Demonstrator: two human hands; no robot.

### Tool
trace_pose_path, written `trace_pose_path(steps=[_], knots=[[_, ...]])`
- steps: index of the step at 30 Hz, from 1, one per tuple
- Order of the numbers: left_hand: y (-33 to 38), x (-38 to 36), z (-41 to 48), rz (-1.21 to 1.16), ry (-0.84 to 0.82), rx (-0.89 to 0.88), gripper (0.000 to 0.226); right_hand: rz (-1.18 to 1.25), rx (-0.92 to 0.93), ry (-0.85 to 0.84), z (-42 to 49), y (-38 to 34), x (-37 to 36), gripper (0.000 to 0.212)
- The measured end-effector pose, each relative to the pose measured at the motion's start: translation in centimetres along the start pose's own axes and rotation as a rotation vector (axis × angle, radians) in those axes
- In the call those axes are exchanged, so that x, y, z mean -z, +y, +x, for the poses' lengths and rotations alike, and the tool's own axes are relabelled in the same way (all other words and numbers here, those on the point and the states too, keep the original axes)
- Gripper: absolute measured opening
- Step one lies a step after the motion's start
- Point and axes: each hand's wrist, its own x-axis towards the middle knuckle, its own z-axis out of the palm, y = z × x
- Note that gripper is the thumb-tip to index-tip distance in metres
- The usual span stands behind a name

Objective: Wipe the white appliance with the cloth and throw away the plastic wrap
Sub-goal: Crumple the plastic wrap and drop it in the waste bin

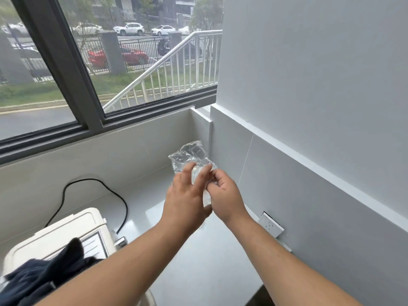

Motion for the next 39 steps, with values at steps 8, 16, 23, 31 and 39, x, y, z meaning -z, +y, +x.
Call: trace_pose_path(steps=[8, 16, 23, 31, 39], knots=[[-1.1, 8.0, -0.5, 0.101, 0.089, -0.045, 0.068, 0.125, 0.064, -0.093, -4.3, -6.9, -2.2, 0.016], [-1.9, 15.0, -2.2, 0.069, 0.131, -0.08, 0.012, 0.119, -0.028, 0.048, -8.0, -10.2, -4.9, 0.031], [-0.7, 18.1, -4.9, -0.231, 0.26, -0.068, 0.021, 0.482, -0.194, -0.216, -10.7, -12.7, -7.7, 0.065], [-1.0, 20.4, -8.0, -0.22, 0.173, -0.162, 0.043, 0.533, -0.034, -0.065, -12.8, -15.8, -8.2, 0.024], [-0.8, 21.4, -11.0, -0.2, 0.125, -0.37, 0.106, 0.281, 0.08, 0.063, -15.4, -17.3, -7.2, 0.023]])
